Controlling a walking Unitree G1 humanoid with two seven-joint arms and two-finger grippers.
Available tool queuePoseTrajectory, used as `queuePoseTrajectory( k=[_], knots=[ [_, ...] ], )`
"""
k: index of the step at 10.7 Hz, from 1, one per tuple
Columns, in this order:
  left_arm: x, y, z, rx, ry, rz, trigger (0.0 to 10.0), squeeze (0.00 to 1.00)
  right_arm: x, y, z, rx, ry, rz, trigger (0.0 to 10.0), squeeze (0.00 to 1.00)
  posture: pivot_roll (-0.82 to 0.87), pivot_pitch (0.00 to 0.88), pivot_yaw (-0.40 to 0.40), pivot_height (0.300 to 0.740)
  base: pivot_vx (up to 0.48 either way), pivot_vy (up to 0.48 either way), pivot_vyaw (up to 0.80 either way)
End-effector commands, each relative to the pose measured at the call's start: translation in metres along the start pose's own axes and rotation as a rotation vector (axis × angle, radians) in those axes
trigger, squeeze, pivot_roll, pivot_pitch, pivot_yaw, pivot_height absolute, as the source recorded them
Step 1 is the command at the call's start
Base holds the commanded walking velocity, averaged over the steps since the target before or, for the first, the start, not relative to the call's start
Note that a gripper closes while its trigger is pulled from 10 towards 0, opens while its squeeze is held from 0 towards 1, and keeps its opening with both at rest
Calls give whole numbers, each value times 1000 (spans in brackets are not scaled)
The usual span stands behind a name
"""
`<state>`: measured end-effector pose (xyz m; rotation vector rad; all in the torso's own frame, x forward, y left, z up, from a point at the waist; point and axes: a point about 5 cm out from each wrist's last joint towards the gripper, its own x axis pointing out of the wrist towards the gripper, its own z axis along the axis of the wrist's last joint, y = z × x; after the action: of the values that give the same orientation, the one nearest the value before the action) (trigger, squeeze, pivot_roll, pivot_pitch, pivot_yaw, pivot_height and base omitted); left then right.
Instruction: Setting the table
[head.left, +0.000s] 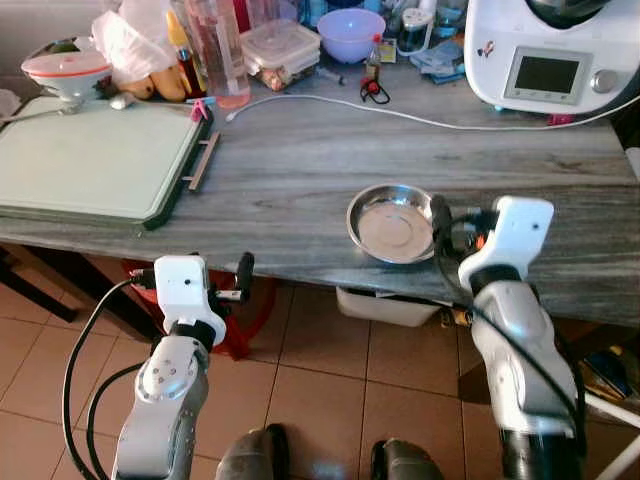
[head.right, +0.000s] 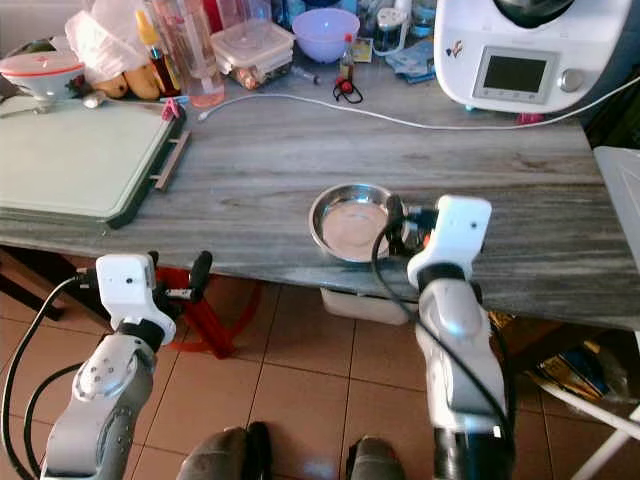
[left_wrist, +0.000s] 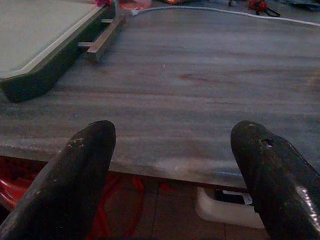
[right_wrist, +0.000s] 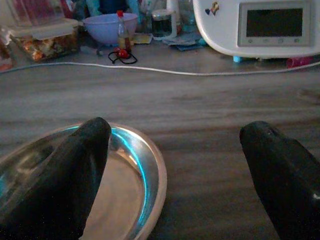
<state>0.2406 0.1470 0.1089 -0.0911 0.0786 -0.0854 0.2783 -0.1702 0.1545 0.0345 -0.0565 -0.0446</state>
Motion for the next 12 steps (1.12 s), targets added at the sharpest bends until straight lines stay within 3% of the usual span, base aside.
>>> queuePoseTrajectory(
  k=[1, 2, 3, 12],
  knots=[
    [-3, 2, 1, 3, -1, 4, 10000, 0, -4, 3, 8, -19, -39, 18, 10000, 1000, -25, 137, 59, 740, 0, 0, 0],
    [-2, 2, 0, 2, 0, 6, 10000, 0, -6, 3, 7, -41, -42, 21, 10000, 706, -29, 123, 57, 740, 0, 0, 0],
    [-2, 2, 0, 1, 0, 6, 10000, 0, -8, 3, 4, -43, -34, 24, 10000, 0, -29, 117, 57, 740, 0, 0, 0],
    [1, 4, -5, -4, 6, 20, 10000, 0, -4, 3, -1, -49, -30, 43, 10000, 0, -37, 43, 51, 740, -301, 0, 0]
  ],
)
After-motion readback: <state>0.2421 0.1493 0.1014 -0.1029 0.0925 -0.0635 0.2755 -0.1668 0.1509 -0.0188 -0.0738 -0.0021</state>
